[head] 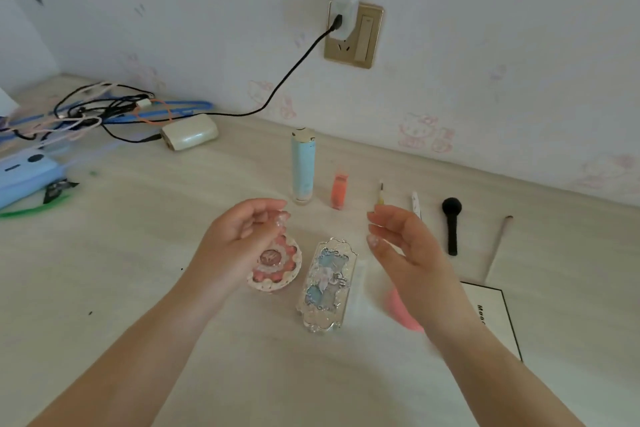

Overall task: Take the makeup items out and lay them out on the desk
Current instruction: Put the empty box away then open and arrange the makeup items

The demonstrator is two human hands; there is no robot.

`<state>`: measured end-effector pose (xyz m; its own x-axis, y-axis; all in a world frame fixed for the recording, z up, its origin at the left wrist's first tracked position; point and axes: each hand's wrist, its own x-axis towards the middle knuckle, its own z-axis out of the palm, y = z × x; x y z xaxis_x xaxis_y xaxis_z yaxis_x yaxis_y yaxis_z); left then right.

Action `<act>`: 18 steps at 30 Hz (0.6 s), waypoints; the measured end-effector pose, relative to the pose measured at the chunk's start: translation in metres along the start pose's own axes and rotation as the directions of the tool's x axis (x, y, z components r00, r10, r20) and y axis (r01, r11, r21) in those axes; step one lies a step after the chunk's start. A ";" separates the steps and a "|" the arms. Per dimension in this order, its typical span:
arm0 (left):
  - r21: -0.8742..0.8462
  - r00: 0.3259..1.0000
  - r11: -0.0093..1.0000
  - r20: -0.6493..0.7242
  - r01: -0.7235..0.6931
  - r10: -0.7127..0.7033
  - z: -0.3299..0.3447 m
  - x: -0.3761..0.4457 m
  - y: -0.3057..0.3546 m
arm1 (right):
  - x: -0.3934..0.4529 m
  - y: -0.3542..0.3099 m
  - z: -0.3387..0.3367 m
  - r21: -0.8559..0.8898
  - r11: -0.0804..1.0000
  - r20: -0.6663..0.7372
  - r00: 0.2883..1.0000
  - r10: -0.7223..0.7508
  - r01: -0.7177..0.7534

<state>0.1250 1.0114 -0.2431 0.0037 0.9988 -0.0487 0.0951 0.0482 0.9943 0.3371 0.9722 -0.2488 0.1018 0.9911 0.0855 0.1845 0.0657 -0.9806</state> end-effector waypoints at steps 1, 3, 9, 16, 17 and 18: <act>0.000 1.000 1.000 0.005 -0.027 0.027 -0.001 0.003 -0.005 | 0.003 0.004 0.000 -0.008 1.000 0.003 1.000 -0.027 0.027; 0.000 0.996 0.996 0.021 -0.089 0.089 -0.005 0.001 -0.013 | -0.001 0.011 0.000 -0.026 0.996 0.004 0.996 -0.089 0.089; -0.013 0.971 0.970 -0.005 -0.241 0.241 -0.031 -0.029 -0.017 | -0.053 0.013 0.003 -0.065 0.980 -0.076 0.978 -0.192 0.188; 0.015 0.959 0.959 0.024 -0.282 0.282 -0.047 -0.073 -0.020 | -0.099 -0.007 0.020 -0.129 0.976 -0.082 0.979 -0.185 0.174; 0.016 0.957 0.957 0.024 -0.288 0.288 -0.049 -0.074 -0.019 | -0.099 -0.010 0.022 -0.138 0.975 -0.086 0.979 -0.184 0.172; 0.020 0.957 0.957 0.028 -0.289 0.289 -0.051 -0.074 -0.018 | -0.097 -0.014 0.023 -0.146 0.974 -0.090 0.979 -0.185 0.171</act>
<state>0.0726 0.9370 -0.2525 0.0593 0.9695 0.2379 0.1098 -0.2432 0.9637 0.3023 0.8775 -0.2475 0.1539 0.9473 0.2810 0.3396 0.2164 -0.9153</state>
